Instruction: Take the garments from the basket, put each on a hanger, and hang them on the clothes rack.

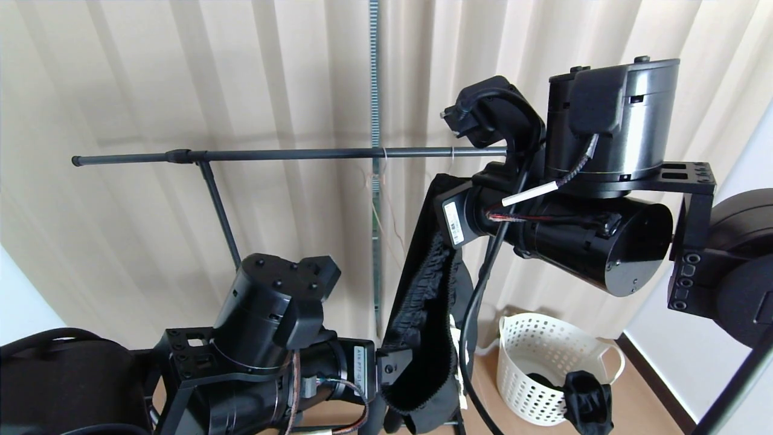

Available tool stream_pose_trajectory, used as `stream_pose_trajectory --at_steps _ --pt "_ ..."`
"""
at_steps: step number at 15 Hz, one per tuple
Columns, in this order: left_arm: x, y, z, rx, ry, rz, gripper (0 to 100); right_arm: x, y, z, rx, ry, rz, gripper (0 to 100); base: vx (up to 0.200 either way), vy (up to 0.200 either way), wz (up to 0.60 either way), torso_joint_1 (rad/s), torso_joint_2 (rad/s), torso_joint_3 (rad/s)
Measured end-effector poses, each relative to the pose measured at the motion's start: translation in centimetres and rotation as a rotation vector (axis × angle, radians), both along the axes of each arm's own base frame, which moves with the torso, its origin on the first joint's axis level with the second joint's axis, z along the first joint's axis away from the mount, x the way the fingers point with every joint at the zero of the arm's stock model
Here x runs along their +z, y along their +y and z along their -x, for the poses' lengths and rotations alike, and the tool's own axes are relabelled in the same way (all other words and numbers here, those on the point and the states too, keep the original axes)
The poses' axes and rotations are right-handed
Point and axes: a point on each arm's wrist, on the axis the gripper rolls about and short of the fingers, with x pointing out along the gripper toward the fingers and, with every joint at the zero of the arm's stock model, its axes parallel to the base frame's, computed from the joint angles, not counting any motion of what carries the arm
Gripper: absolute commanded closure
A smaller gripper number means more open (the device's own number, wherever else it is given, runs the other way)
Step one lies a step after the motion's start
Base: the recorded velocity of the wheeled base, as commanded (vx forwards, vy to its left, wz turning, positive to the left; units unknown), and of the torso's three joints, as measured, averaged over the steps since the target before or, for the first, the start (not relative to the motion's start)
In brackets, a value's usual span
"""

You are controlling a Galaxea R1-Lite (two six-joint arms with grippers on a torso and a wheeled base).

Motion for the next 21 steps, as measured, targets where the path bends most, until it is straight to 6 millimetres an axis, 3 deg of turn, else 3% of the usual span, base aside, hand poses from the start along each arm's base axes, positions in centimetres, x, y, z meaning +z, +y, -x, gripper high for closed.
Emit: stream_pose_trajectory --at_steps 13,14,21 --pt "-4.0 -3.2 1.2 -0.012 0.018 -0.165 0 3.0 -2.5 1.1 -0.027 -0.061 -0.067 100 0.000 0.000 0.00 0.000 0.00 0.000" --pt "-4.2 -3.3 1.2 -0.009 0.016 -0.174 100 3.2 -2.9 1.0 -0.040 -0.065 -0.071 100 0.000 0.000 0.00 0.000 0.00 0.000" --pt "-4.2 -2.9 1.4 0.024 -0.008 -0.203 100 3.9 -7.9 -0.5 -0.184 -0.085 -0.103 100 0.000 0.000 0.00 0.000 0.00 0.000"
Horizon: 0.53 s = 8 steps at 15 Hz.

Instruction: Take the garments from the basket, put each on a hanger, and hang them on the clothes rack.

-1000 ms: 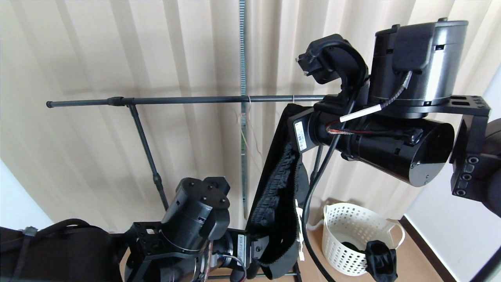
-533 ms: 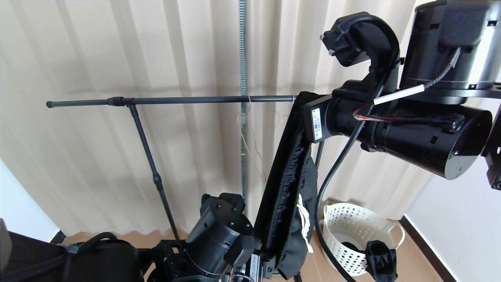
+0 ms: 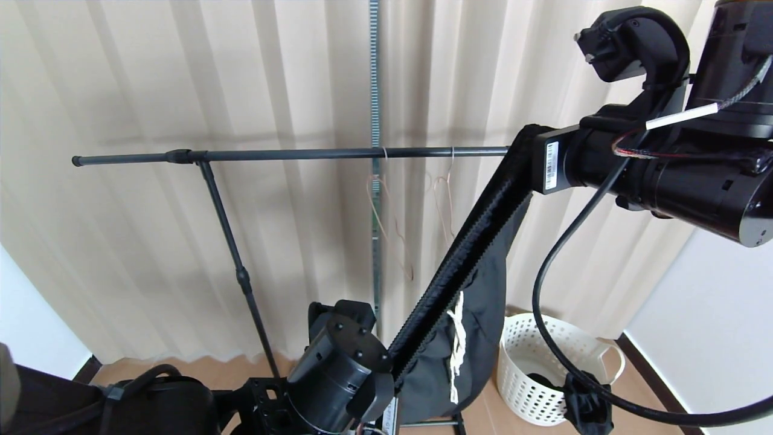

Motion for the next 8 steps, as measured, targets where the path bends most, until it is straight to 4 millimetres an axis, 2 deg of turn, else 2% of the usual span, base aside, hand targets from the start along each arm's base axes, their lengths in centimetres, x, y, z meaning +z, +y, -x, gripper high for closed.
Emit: stream_pose_trajectory --at_steps 4,8 --pt "2.3 2.0 -1.4 0.028 -0.077 0.004 100 -0.9 -2.9 -1.0 -0.030 0.038 -0.068 100 0.000 0.000 0.00 0.000 0.00 0.000" --pt "6.5 4.5 -4.2 0.101 -0.174 -0.006 100 -2.9 -5.1 -1.1 0.007 0.111 -0.105 100 0.000 0.000 0.00 0.000 0.00 0.000"
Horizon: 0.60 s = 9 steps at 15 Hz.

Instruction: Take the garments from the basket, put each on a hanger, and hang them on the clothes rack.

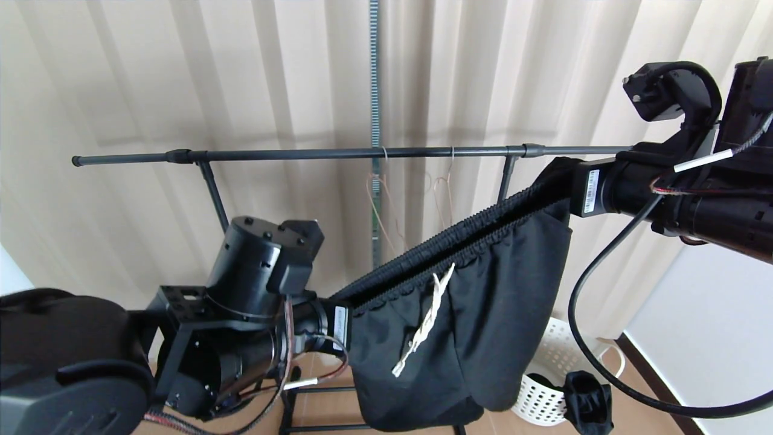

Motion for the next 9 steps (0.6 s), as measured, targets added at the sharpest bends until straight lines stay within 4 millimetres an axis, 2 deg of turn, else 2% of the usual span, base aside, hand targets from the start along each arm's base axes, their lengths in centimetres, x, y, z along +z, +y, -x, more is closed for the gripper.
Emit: stream_pose_trajectory --at_steps 4,9 --pt "5.0 0.0 -2.5 0.052 -0.059 0.042 100 -0.9 -0.2 0.0 0.015 0.016 0.006 100 0.000 0.000 0.00 0.000 0.00 0.000" --pt "7.4 -1.5 -4.7 0.062 -0.078 0.056 100 -1.4 0.0 0.3 0.025 0.031 0.013 100 0.000 0.000 0.00 0.000 0.00 0.000"
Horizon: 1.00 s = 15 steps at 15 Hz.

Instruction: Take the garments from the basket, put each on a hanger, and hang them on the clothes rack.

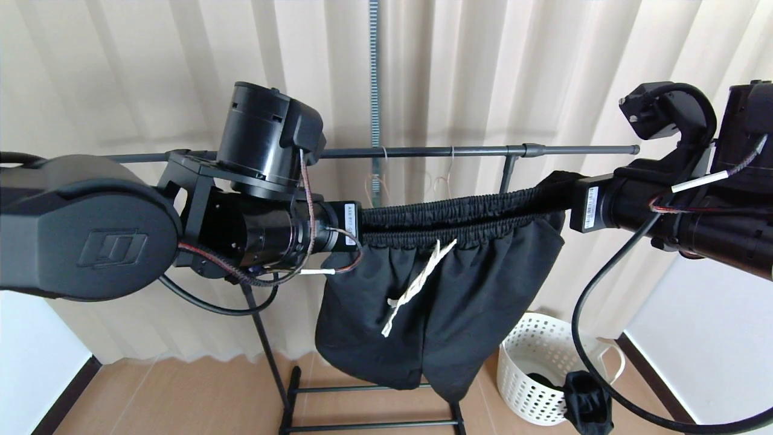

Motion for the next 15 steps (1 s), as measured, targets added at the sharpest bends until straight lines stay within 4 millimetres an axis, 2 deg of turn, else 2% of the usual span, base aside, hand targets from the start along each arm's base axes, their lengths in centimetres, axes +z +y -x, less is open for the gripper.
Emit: stream_pose_trajectory --at_steps 5,8,10,15 --pt "1.9 -0.5 -0.7 0.002 -0.042 0.032 100 -1.0 1.1 0.8 0.054 0.031 0.039 100 0.000 0.000 0.00 0.000 0.00 0.000" --pt "2.7 -0.8 -1.5 0.008 -0.068 0.053 100 -2.4 0.8 1.7 0.118 0.033 0.206 100 0.000 0.000 0.00 0.000 0.00 0.000" --pt "3.2 -1.3 -2.3 0.011 -0.087 0.068 100 -3.8 0.6 3.1 0.224 0.039 0.324 100 0.000 0.000 0.00 0.000 0.00 0.000" --pt "4.5 -2.4 -4.0 0.013 -0.138 0.110 100 -5.0 1.4 7.6 0.538 -0.005 0.405 100 0.000 0.000 0.00 0.000 0.00 0.000"
